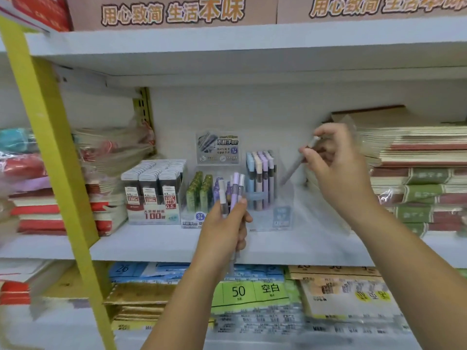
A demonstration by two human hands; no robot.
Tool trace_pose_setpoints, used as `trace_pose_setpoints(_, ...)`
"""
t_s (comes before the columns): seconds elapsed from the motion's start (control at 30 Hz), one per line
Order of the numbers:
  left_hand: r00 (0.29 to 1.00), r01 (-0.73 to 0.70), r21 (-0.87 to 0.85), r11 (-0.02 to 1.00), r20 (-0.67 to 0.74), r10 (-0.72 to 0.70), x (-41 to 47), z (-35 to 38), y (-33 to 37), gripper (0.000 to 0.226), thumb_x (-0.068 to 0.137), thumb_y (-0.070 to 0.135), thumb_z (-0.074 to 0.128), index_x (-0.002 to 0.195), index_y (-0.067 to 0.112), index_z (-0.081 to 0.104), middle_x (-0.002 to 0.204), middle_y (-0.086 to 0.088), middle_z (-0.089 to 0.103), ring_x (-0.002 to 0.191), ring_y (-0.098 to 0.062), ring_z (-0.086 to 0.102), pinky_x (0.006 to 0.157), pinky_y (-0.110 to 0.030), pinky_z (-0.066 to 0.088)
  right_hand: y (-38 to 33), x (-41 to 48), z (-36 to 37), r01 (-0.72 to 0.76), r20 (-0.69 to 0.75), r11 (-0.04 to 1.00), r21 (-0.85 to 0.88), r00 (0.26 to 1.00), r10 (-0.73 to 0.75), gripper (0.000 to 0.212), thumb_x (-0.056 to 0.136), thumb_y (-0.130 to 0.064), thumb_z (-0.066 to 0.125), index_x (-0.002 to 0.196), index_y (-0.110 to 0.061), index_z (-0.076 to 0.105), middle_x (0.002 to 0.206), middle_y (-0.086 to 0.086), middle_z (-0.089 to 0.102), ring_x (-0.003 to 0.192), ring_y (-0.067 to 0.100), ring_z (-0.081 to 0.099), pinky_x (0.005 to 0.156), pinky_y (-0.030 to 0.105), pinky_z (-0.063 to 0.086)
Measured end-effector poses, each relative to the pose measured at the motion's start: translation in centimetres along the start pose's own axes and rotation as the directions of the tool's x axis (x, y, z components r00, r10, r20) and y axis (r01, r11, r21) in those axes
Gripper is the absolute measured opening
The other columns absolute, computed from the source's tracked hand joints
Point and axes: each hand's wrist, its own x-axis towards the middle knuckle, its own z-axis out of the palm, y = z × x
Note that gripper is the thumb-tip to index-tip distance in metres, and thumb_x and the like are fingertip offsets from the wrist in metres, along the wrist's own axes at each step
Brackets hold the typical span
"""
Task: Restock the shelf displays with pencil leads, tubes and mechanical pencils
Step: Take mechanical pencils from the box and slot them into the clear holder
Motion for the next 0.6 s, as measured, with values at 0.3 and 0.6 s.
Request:
trace_pose_setpoints(0.3, 0.998, -0.005, -0.011, 1.0, 0.057, 0.005, 0.9, -0.6, -0.2, 0.02, 0.1, 0.033, 0.057, 0.098, 0.014, 0.064, 0.078, -0.011, 0.052, 0.048, -0.014, 0.035, 0.047, -0.03, 0.031, 2.8, 0.7, 2.9, -0.003, 0.18, 0.986, -0.164, 0.983, 0.033, 0.028, 0.09, -0.02, 0.066, 0.101, -0.037, 0.047, 0.082, -0.005, 0.067, 0.076, 0.005, 0.063, 0.063, 0.006, 0.043)
trace_pose_setpoints(0.6, 0.996, -0.024, 0.011, 1.0, 0.09, 0.023, 0.4, -0.9, -0.2, 0.03, 0.096, 0.038, 0.061, 0.085, 0.011, 0.062, 0.053, 0.001, 0.052, 0.043, -0.011, 0.042, 0.043, -0.021, 0.039, 4.1, 1.6, 4.5, 0.021, 0.206, 0.9, -0.435, 0.976, 0.077, 0.021, 0.091, -0.025, 0.063, 0.111, -0.029, 0.062, 0.096, -0.007, 0.047, 0.104, 0.015, 0.043, 0.079, 0.025, 0.031)
